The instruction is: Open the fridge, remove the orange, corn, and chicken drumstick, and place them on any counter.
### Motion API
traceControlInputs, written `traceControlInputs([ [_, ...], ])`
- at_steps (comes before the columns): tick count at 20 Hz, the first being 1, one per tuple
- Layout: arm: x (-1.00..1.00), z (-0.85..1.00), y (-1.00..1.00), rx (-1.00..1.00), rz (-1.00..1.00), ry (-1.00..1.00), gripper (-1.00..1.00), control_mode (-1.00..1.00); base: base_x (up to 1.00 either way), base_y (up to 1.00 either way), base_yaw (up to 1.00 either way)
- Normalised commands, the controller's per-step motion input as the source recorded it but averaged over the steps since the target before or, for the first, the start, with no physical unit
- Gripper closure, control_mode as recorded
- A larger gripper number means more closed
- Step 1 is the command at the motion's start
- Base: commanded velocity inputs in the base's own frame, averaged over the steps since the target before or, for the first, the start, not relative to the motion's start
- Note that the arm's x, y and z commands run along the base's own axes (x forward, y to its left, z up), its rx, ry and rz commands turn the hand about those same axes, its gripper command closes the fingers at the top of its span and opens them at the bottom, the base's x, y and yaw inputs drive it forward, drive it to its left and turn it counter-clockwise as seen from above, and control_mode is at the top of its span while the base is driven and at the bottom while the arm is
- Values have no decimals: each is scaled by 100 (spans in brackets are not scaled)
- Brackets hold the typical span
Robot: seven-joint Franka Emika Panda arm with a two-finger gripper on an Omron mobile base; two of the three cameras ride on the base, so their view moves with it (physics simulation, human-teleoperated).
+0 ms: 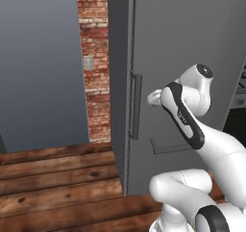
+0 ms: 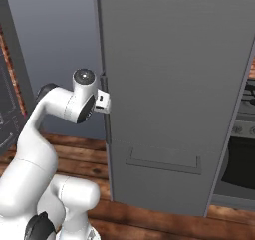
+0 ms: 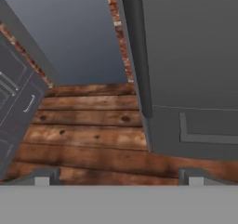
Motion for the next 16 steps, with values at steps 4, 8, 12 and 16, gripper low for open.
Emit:
traceControlInputs([
  [4, 29, -3, 5, 0, 0, 2, -100, -100, 0, 0, 0],
  [8, 23, 0, 9, 0, 0, 7, -100, -100, 0, 0, 0],
  [12, 27, 2, 12, 0, 0, 1, -100, -100, 0, 0, 0],
  [16, 52, 2, 12, 0, 0, 3, -100, -100, 0, 0, 0],
])
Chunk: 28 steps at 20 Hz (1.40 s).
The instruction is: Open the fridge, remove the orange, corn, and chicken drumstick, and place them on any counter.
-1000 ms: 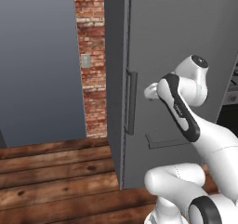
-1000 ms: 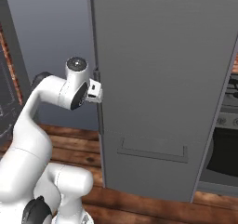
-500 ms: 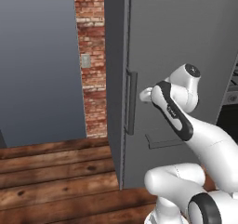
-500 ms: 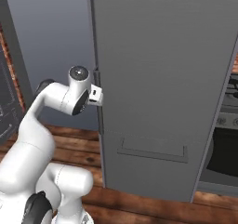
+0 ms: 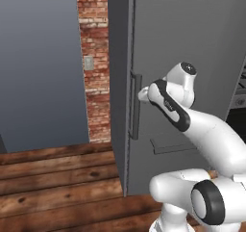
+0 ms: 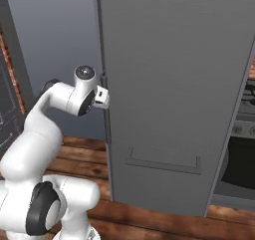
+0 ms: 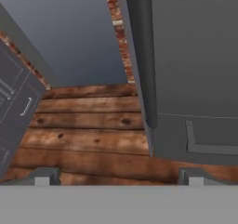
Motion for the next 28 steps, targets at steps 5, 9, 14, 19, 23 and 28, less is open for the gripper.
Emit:
traceControlInputs([
  [5, 62, 0, 0, 4, 0, 0, -100, -100, 0, 0, 0],
  [9, 54, 0, 0, 2, 0, 0, -100, -100, 0, 0, 0],
  [14, 49, 2, 0, 0, 0, 0, -100, -100, 0, 0, 0],
  [19, 18, 15, 0, 0, -3, -6, -100, -100, 0, 0, 0],
  [23, 18, 8, 0, 1, -4, -15, -100, -100, 0, 0, 0],
  [28, 44, 0, 0, 0, -4, -3, -100, -100, 0, 0, 0],
])
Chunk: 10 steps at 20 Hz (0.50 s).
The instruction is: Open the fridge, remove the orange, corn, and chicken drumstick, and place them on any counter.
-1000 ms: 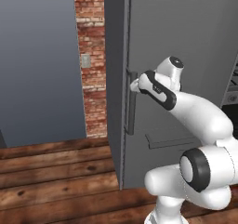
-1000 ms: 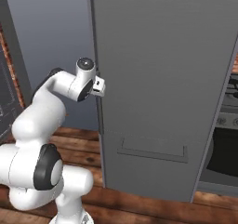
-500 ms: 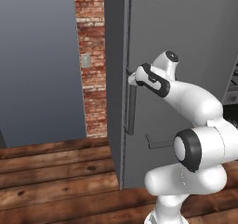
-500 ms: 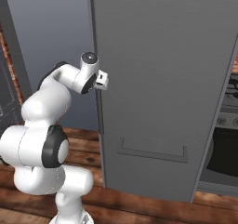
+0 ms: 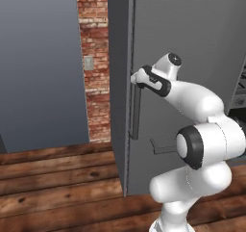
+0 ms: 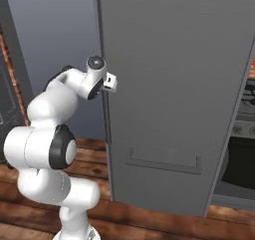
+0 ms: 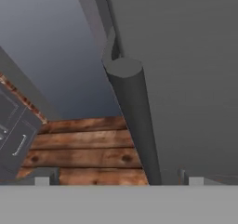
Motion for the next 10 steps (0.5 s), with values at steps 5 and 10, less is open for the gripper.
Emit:
traceControlInputs([
  [5, 46, -1, 0, 2, -2, 0, -100, -100, 0, 0, 0],
  [10, 47, -7, 0, 3, -1, 0, -100, -100, 0, 0, 0],
])
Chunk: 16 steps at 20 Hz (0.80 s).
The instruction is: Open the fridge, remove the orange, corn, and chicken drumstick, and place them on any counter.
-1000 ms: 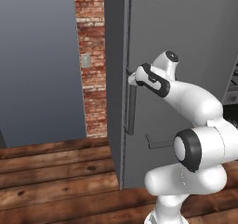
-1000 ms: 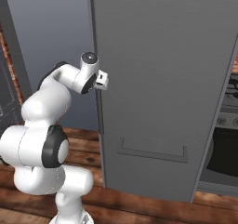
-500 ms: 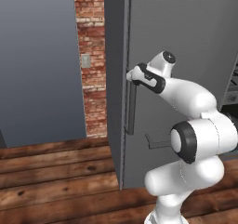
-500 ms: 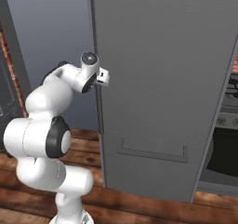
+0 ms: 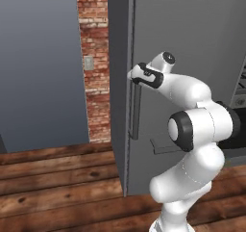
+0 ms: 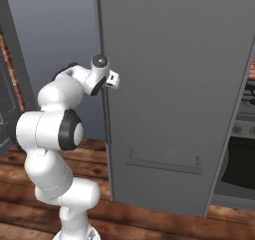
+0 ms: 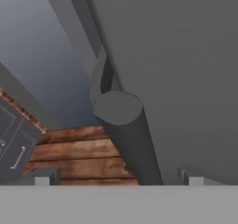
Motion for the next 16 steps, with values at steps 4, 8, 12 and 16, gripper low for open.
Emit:
traceControlInputs([
  [4, 30, -34, 0, 1, 0, -4, -100, -100, 0, 0, 0],
  [8, 23, -48, 0, 1, 0, -7, -100, -100, 0, 0, 0],
  [12, 44, -28, 0, 5, 0, -1, -100, -100, 0, 0, 0],
  [16, 43, -19, 0, 5, 0, 0, -100, -100, 0, 0, 0],
])
